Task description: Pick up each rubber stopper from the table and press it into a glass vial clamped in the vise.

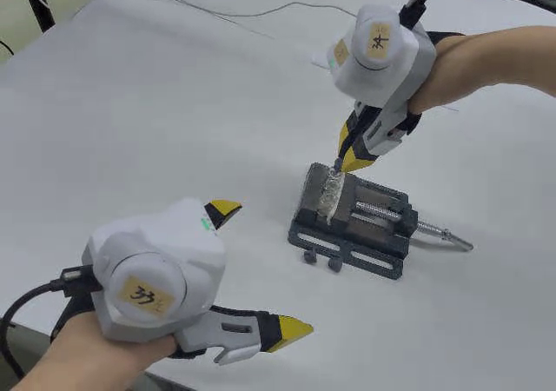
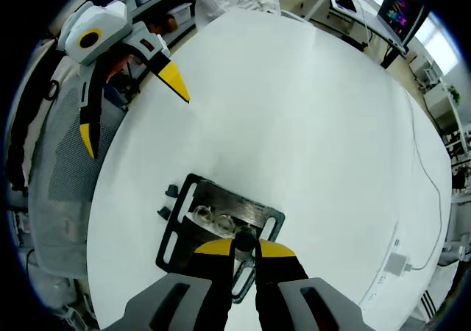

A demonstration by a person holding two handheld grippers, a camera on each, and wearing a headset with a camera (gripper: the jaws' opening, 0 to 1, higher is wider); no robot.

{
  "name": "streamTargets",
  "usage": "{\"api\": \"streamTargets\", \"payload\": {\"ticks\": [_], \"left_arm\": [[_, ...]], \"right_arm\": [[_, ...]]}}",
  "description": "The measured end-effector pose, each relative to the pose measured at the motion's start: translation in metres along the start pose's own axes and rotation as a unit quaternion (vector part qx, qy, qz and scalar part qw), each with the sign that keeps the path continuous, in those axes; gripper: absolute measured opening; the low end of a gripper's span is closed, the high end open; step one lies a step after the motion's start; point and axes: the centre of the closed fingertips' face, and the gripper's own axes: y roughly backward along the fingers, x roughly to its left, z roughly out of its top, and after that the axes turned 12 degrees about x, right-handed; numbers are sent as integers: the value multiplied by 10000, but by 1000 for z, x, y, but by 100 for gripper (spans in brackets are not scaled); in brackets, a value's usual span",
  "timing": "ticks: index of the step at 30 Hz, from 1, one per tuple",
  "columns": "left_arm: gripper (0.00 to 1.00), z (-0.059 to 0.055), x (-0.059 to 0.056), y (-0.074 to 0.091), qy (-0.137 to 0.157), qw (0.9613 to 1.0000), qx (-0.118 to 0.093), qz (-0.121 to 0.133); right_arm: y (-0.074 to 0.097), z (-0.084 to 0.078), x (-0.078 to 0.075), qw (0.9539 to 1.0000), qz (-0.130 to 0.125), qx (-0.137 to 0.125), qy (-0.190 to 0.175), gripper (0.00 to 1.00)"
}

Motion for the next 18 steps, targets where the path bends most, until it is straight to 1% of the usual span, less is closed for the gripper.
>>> {"api": "streamTargets", "payload": {"ticks": [4,6,10,14,18], "left_arm": [[89,-2,0,-1,22,10000,23,-17],[89,-2,0,-1,30,10000,26,-26],[89,-3,1,-2,48,10000,35,-34],[88,-3,1,-3,71,10000,24,-45],[88,-4,-1,-4,69,9999,33,-70]], "right_arm": [[-4,-1,-3,10000,35,2,-18,6],[-2,1,-2,10000,48,-34,-45,6],[-3,-1,-1,10000,68,35,8,6],[-3,0,0,9999,82,38,-43,6],[-1,3,5,9998,102,103,-108,6]]}}
